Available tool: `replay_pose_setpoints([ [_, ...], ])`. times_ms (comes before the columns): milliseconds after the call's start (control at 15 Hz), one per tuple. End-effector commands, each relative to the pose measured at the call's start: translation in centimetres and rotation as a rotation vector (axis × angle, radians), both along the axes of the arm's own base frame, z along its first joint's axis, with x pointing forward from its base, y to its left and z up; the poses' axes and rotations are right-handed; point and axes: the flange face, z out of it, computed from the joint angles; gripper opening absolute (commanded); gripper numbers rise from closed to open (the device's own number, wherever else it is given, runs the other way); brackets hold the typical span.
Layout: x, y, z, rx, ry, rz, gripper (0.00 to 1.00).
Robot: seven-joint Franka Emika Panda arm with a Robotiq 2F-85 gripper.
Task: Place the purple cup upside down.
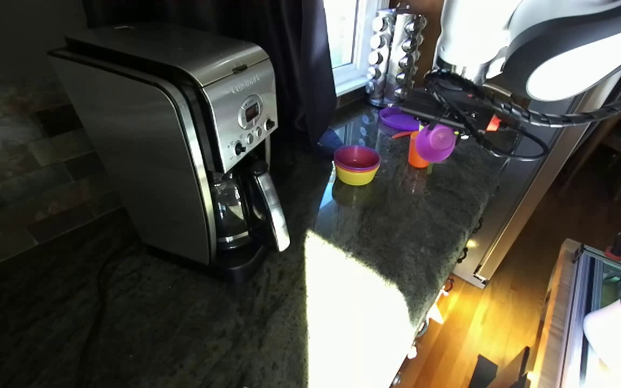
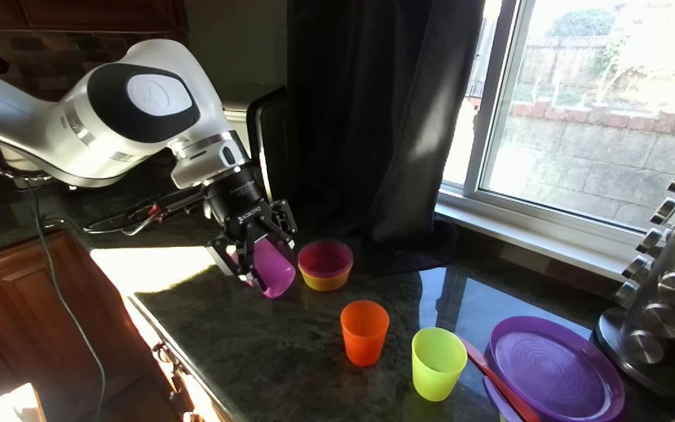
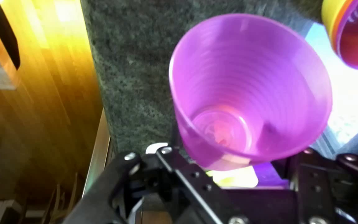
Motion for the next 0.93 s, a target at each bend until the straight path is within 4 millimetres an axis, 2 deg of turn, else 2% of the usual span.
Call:
replay_pose_setpoints([
  [0,-0.9,1.0,-1.0,-0.205,0.022,-0.016,0.43],
  [400,-1.3,1.7,-2.9,-0.564,0.046,-0.013,0.43],
  [467,-1.7,1.3,-2.1,-0.474,0.065,-0.007,0.68],
  [733,-1.5,1.7,-2.9,-0.537,0.064,-0.002,0.68],
  [800,-1.4,1.7,-2.8,-0.538,0.063,-0.002,0.43],
  [867,-1.5,2.1,-3.2,-0.603,0.051,0.009,0.43],
])
